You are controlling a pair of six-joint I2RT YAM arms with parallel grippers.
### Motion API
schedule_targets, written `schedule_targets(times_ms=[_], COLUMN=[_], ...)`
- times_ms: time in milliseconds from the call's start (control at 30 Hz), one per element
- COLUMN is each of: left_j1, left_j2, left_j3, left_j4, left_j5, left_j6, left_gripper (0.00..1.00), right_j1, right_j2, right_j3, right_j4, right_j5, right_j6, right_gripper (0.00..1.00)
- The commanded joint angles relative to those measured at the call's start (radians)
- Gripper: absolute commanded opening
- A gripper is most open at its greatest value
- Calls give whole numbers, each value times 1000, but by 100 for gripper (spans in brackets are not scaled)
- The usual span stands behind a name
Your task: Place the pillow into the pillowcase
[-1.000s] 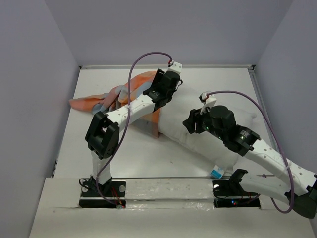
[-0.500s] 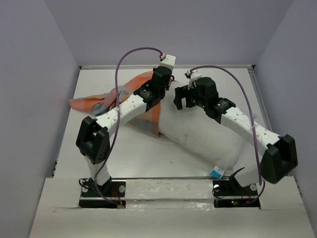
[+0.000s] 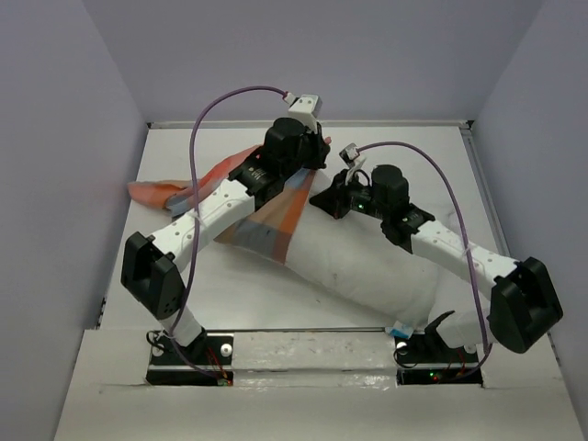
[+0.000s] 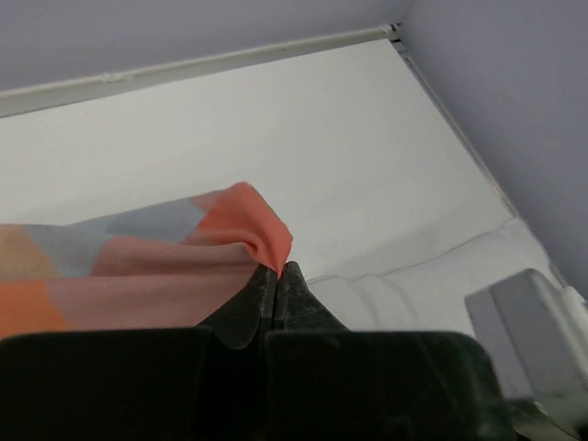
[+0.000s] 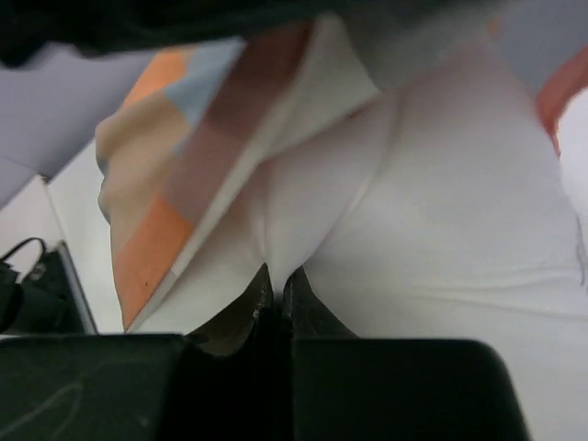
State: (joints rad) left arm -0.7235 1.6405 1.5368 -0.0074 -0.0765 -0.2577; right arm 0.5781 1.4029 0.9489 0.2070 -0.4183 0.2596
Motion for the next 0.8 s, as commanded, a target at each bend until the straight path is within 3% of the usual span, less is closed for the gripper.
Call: schedule_targets(times_ms=[0, 100, 200, 233, 333, 433, 500, 600, 633, 700, 767], left_j1=[-17, -86, -191, -211, -261, -292, -300, -266, -252, -219, -183], left_j2=[-157, -240, -333, -355, -409, -419, -418, -355, -338, -300, -291], left_j3=[-9, -30, -81, -105, -194, -254, -288, -239, -198, -149, -119], left_j4=[122, 107, 67, 72, 124, 152, 167, 109, 57, 18, -64], left_j5=[156, 112, 11, 4, 1, -8, -37, -92, -109, -178, -232], left_j6=[-218, -276, -325, -345, -418, -451, -453, -381, -329, -255, -179], left_gripper=[0, 0, 0, 0, 0, 0, 0, 40, 62, 80, 92], right_j1=[62, 62, -1, -17, -27, -27, -27, -27, -27, -27, -52], right_j2=[-143, -153, -111, -57, 78, 145, 137, 70, 30, -16, -68], right_j3=[-41, -44, -88, -107, -148, -185, -200, -213, -210, -210, -219], right_j4=[411, 486, 629, 751, 897, 956, 895, 713, 671, 544, 459], right_j5=[-215, -154, -109, -105, -39, 13, 65, 96, 101, 113, 156], right_j6=[130, 145, 265, 314, 485, 562, 554, 500, 460, 408, 354], right_gripper=[0, 0, 0, 0, 0, 0, 0, 0, 0, 0, 0])
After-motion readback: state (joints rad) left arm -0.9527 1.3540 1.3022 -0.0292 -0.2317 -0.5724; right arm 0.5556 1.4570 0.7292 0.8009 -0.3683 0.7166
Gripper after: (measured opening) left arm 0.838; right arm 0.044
